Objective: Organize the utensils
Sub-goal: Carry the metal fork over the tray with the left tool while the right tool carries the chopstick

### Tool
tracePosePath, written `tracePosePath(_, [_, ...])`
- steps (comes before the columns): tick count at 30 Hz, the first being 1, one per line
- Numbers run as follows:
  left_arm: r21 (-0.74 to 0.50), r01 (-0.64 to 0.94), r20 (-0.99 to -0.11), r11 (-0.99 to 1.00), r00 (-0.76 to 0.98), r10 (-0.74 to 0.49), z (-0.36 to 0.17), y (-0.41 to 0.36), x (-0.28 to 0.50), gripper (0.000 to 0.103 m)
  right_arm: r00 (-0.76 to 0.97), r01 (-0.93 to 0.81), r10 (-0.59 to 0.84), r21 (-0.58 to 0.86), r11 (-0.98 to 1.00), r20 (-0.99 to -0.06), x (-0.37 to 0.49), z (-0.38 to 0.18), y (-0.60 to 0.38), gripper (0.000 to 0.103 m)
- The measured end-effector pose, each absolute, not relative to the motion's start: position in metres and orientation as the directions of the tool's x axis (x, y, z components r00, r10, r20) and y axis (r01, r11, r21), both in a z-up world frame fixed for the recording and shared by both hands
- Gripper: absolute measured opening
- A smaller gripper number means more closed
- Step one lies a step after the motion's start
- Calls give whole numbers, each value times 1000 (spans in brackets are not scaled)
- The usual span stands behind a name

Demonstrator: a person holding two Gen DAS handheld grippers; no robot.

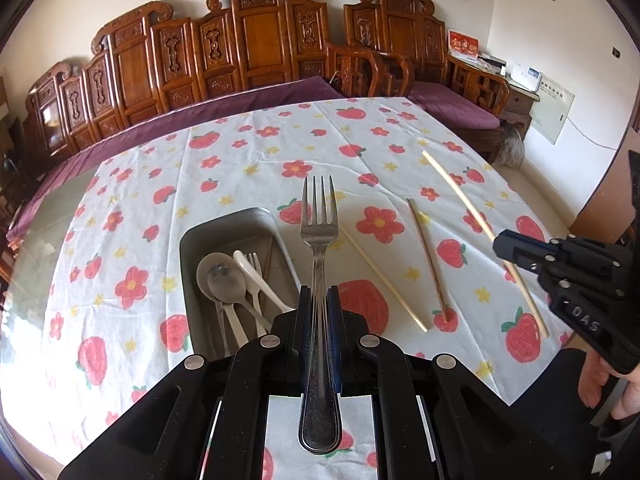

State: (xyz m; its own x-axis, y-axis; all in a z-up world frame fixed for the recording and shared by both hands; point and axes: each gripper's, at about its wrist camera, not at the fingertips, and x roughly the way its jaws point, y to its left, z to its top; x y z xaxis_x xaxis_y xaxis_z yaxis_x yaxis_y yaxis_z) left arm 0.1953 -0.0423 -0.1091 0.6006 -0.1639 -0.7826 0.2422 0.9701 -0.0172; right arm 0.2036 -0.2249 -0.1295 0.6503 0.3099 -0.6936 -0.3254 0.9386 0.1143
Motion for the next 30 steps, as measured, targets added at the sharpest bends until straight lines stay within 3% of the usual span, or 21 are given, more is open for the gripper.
tracePosePath(10, [-44, 215, -796, 976, 583, -165, -122, -10, 210, 7, 624, -404, 365, 115, 908, -691, 212, -110, -193, 6])
tracePosePath(30, [-44, 149, -857, 988, 503, -114, -181, 25, 252, 7, 522, -494, 417, 134, 859, -744, 236, -129, -153, 6])
